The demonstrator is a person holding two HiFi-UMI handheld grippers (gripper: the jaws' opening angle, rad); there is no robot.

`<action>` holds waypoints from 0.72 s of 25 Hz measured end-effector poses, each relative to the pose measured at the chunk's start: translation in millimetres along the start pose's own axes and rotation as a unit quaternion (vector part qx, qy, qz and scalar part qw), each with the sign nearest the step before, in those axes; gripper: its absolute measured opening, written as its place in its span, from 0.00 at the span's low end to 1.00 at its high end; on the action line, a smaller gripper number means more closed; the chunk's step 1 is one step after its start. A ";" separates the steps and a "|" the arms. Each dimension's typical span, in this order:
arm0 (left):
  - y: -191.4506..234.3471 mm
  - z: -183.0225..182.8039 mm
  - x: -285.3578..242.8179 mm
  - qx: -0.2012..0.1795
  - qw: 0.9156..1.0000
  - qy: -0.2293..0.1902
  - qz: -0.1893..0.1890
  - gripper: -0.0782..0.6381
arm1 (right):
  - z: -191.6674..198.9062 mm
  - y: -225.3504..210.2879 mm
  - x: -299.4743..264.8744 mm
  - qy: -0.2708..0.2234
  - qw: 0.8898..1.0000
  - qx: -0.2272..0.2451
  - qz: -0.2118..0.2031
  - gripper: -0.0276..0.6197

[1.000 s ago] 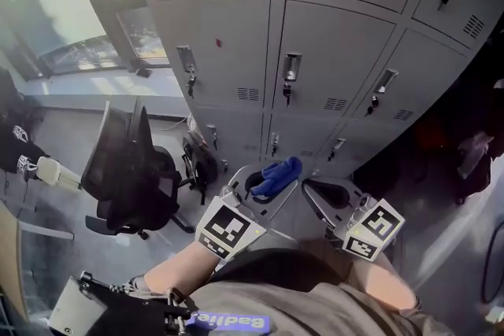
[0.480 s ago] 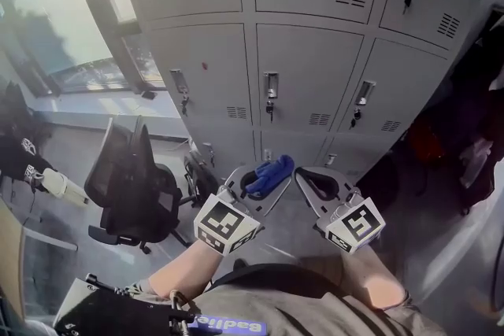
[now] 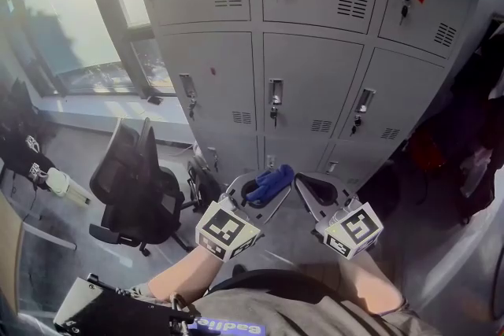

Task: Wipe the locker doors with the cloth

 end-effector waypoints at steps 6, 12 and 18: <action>-2.7 -1.1 6.5 0.001 1.000 -0.003 0.001 0.28 | -1.2 4.5 1.0 0.006 1.000 -0.005 0.004 0.05; -1.0 -1.3 10.4 0.003 1.000 -0.007 -0.002 0.28 | -0.5 8.2 -1.9 0.009 1.000 -0.006 0.007 0.05; -0.3 -0.7 13.3 0.004 1.000 -0.008 -0.002 0.28 | 2.3 11.6 -2.3 0.013 1.000 -0.006 0.010 0.05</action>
Point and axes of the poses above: the fingertips, and each gripper's own axes: x backward along the fingers, y to its left, z out of its underside, the point moved 10 cm from there along x, backward along the fingers, and after that the axes turned 3 degrees about z, right-handed, at the moved point
